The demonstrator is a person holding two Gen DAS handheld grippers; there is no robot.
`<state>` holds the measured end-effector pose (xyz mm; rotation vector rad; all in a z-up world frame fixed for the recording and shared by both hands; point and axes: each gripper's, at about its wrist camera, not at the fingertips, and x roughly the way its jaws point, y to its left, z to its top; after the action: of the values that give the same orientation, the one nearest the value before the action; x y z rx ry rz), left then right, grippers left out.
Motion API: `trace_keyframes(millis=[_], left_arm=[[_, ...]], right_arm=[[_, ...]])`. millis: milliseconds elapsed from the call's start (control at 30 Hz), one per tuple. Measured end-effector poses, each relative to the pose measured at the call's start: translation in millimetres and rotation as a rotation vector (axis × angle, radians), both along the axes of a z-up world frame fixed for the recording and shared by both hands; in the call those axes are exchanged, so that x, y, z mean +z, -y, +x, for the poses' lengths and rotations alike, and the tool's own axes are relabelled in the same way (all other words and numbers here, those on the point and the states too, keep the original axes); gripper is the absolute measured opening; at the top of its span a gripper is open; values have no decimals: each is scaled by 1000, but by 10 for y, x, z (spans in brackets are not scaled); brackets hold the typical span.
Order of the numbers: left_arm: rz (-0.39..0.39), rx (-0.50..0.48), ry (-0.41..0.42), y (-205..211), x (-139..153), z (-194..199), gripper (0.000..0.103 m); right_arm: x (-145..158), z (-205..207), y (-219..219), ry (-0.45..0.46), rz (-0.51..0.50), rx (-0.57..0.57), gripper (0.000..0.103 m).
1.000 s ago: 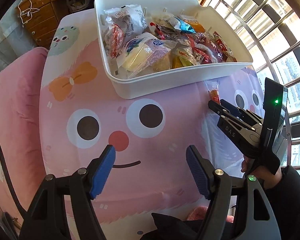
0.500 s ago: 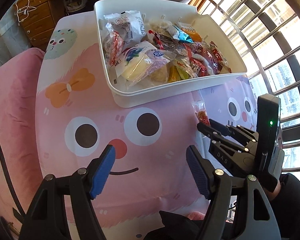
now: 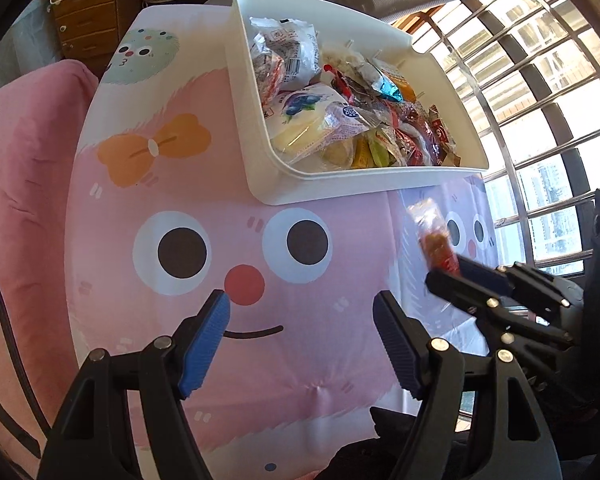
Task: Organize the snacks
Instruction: 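Carry the red-wrapped snack into the white tray and open the right tool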
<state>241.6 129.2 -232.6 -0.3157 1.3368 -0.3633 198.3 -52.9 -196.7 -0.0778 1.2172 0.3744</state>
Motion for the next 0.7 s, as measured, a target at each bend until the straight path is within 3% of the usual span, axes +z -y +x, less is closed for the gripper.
trace_keyframes(millis=[333, 533, 667, 700], left_arm=[[-51, 32, 29, -167, 27, -100, 73], [-59, 36, 44, -218, 68, -158, 73], [-57, 36, 67, -224, 129, -186, 73], [-54, 37, 73, -219, 145, -192, 73]], right_arm=[[532, 512, -84, 136, 48, -23, 22], [624, 757, -113, 191, 45, -92, 22], [573, 796, -51, 168, 31, -181, 24], [547, 805, -16, 149, 38, -203, 30]])
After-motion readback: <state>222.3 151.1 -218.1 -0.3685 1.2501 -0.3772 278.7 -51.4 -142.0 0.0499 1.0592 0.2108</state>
